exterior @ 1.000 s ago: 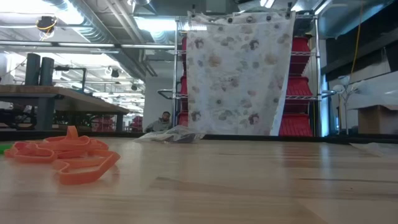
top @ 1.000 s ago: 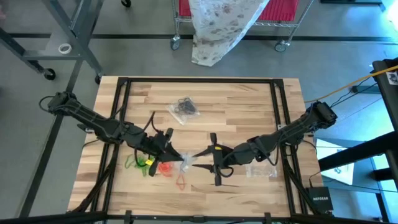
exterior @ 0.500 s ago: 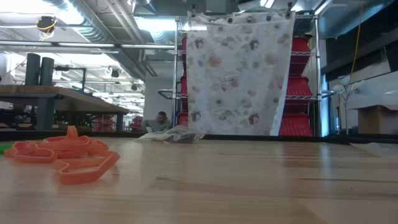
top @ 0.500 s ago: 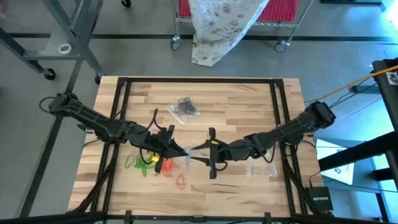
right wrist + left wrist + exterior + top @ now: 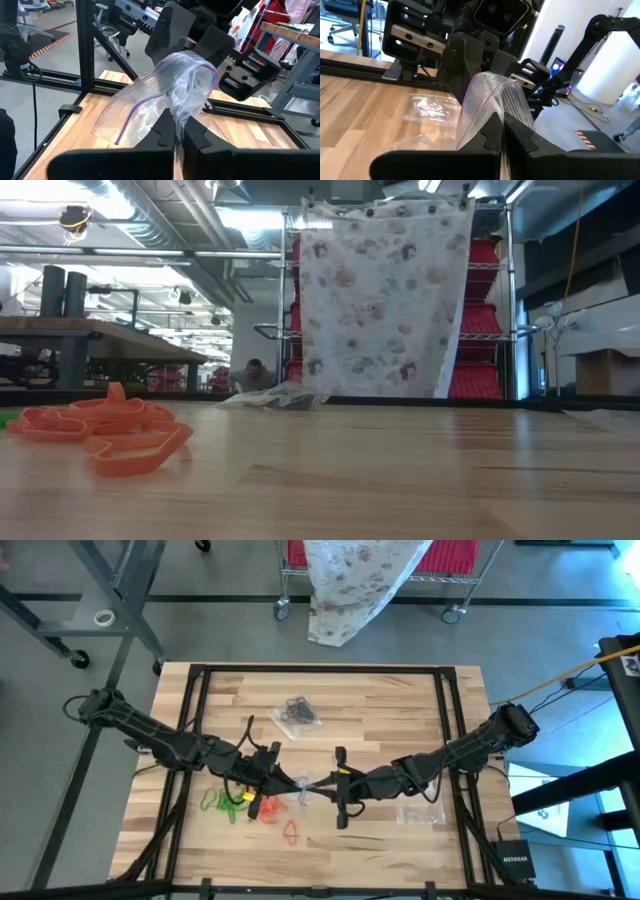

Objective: Sort rubber bands
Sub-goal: Open the transparent zip bag

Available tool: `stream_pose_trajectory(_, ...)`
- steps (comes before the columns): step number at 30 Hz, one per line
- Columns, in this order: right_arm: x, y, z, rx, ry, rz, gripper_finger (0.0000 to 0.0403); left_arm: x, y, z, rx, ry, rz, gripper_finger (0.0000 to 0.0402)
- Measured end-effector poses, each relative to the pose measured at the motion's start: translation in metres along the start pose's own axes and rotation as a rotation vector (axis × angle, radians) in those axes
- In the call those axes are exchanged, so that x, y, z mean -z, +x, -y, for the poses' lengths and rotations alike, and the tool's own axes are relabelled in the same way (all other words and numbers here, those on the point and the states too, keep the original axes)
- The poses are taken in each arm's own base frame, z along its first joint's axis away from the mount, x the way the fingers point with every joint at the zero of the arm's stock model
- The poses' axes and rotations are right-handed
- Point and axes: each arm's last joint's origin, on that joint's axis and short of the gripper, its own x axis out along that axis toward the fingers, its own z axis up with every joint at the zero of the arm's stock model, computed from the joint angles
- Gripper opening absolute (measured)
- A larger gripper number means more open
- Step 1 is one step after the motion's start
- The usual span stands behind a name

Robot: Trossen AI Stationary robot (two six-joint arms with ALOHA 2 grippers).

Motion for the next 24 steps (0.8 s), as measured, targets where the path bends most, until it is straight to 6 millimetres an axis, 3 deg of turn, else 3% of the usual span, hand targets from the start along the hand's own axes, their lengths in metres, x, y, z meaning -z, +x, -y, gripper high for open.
stream_pose_trajectory(5, 0.003, 0.000, 0.000, 0.023, -0.007, -0.029, 0.0001, 0.001, -0.003, 0.004, 0.012, 0.039, -0.013, 0.0000)
stream_pose_trajectory(14, 0.006, 0.000, 0.000, 0.040, 0.008, -0.060, 0.0000, -0.005, -0.029, 0.005, -0.028, 0.018, -0.068, 0.0000)
stream_pose_trajectory(24, 0.007, 0.000, 0.001, 0.056, 0.009, -0.073, 0.0000, 0.005, -0.037, 0.000, -0.095, 0.031, -0.195, 0.0000)
